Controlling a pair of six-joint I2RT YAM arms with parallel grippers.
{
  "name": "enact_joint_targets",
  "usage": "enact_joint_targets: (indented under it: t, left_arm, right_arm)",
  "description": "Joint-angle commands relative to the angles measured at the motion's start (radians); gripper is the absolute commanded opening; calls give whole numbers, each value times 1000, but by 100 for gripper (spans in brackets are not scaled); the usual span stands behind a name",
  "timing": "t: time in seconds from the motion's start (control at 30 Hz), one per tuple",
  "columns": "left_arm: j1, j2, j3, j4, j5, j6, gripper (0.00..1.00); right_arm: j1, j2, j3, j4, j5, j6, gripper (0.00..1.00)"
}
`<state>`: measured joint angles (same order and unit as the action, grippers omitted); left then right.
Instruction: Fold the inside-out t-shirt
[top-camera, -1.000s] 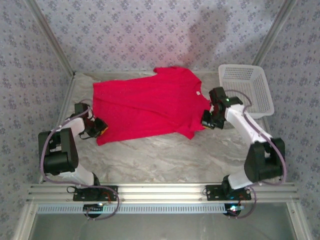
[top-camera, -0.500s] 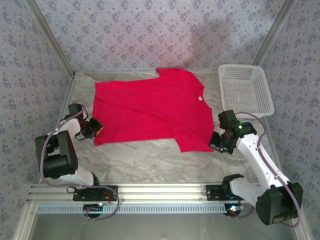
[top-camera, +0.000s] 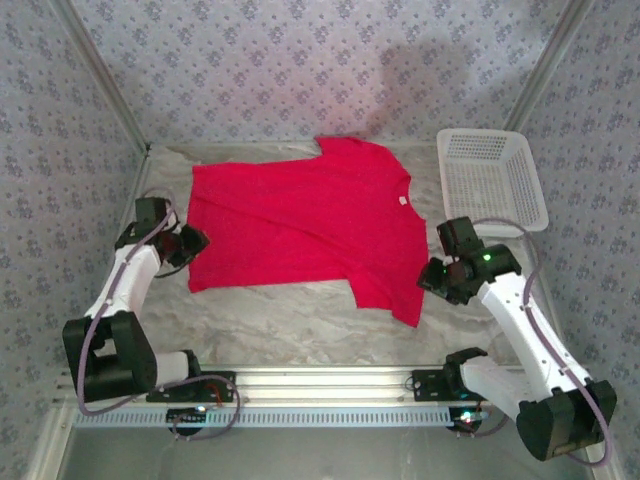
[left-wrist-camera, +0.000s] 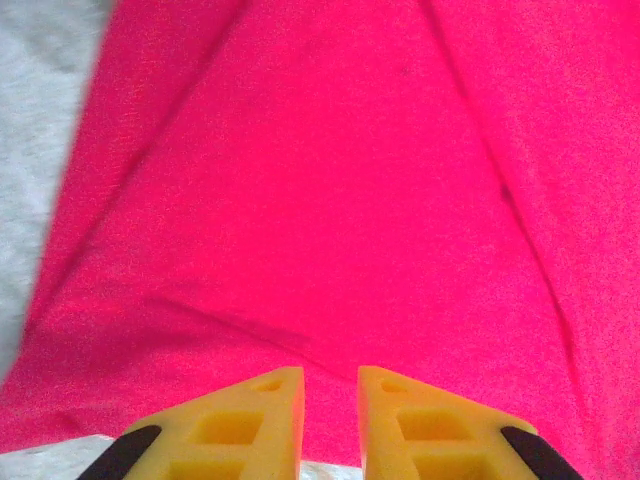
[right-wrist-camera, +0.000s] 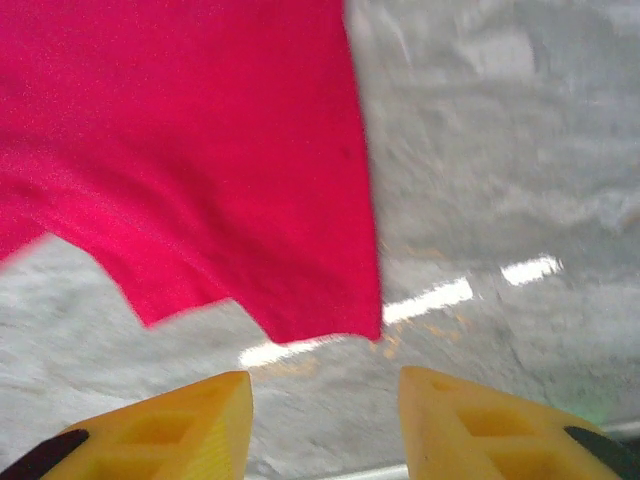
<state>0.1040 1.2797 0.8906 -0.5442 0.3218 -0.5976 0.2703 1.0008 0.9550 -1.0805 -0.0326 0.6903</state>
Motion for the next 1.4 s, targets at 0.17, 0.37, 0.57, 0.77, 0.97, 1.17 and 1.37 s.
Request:
enact_joint_targets:
  t: [0.17, 0.37, 0.57, 0.77, 0.97, 1.17, 1.37]
  left_arm:
    - [-76, 211, 158, 54, 84, -29, 21]
    - [-76, 427, 276, 97, 101, -39, 21]
    - [-51, 623, 353, 119, 72, -44, 18]
    - [2, 834, 523, 76, 42, -23, 18]
    - [43, 847, 600, 18, 20, 21, 18]
    - [46, 508, 383, -38, -101, 32, 18]
    - [109, 196, 80, -114, -144, 15, 15]
  right_arm:
    - [18, 463, 225, 397, -71, -37, 51]
    - [-19, 976, 648, 379, -122, -87, 45]
    - [-60, 1260, 905, 310, -119, -29, 44]
    - [-103, 1415, 1067, 254, -62, 7, 43]
    - [-126, 1509, 1229, 151, -36, 12, 43]
    - [-70, 1270, 1075, 201, -81, -45, 45]
    - [14, 920, 701, 241, -76, -146, 46]
